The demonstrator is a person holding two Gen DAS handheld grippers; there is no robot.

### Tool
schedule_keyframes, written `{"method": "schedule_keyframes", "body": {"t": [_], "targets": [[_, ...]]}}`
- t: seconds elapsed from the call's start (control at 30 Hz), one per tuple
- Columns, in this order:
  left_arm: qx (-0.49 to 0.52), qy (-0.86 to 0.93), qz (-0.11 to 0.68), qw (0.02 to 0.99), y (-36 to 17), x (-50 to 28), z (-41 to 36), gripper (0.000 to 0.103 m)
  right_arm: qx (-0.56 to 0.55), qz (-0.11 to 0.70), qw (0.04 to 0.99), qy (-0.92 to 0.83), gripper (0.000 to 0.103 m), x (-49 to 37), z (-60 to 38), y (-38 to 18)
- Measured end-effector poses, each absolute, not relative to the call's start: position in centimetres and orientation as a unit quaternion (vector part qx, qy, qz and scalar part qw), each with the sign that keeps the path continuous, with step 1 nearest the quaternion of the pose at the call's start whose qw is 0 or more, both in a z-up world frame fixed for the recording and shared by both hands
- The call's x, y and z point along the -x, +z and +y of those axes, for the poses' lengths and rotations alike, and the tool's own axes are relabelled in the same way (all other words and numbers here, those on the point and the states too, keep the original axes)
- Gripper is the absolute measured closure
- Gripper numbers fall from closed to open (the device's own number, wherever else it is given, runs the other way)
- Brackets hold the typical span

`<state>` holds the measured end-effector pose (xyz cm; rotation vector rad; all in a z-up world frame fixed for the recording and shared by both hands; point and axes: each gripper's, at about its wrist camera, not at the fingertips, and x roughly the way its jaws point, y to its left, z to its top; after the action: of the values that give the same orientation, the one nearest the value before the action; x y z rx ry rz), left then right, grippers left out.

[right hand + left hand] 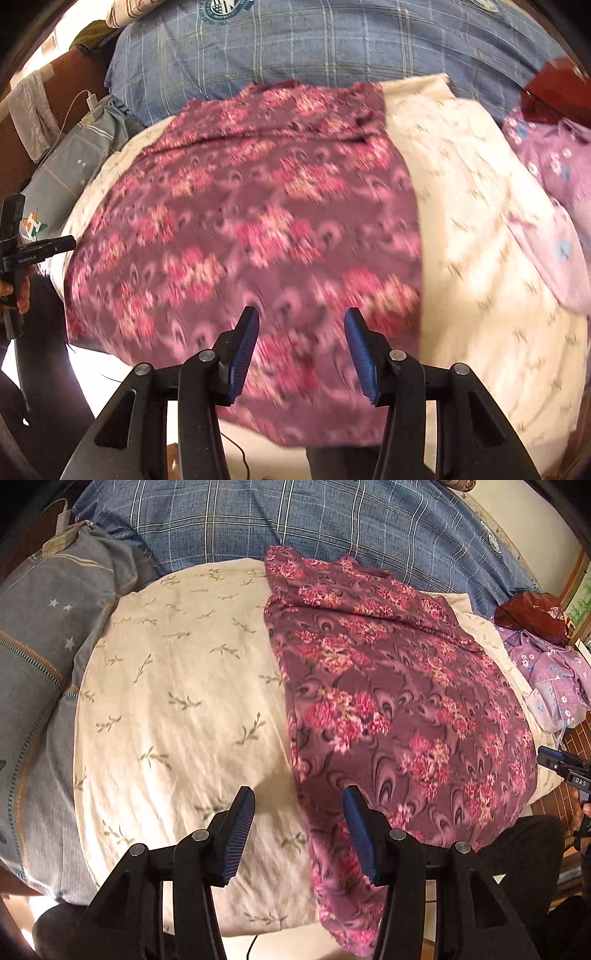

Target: Fold small clothes

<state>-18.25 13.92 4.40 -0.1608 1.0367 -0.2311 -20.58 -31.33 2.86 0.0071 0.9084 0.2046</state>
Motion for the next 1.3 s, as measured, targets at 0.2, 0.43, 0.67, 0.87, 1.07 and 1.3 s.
{"method": "schedule_keyframes", "body": {"t": [0.2,0.43,0.67,0.87,1.07,1.3], "targets": [[0.073,-0.112,0.504,0.853,3.7,19.0,14.1,0.054,-0.016,0.45,0.89,0.075,0.05,22.7,-34.2,2.1],[0.064,-0.118,0.513,0.848,3.7,19.3,14.1,0.053,-0.032,0.475,0.877,0.057,0.05,23.6,-36.4,-0.2],[0.061,-0.136,0.525,0.838,3.2,21.3,13.4,0.046,-0.038,0.499,0.863,0.072,0.05,23.7,-36.4,-2.3],[0.082,-0.149,0.548,0.819,2.2,23.4,12.2,0.046,-0.031,0.499,0.862,0.077,0.048,23.5,-36.2,-2.6],[0.092,-0.152,0.586,0.791,-0.7,23.9,11.1,0.053,-0.031,0.5,0.862,0.082,0.049,23.5,-36.3,-2.6],[0.098,-0.154,0.589,0.788,-1.9,22.7,10.3,0.091,-0.032,0.492,0.866,0.081,0.082,23.4,-36.3,-2.3]]}}
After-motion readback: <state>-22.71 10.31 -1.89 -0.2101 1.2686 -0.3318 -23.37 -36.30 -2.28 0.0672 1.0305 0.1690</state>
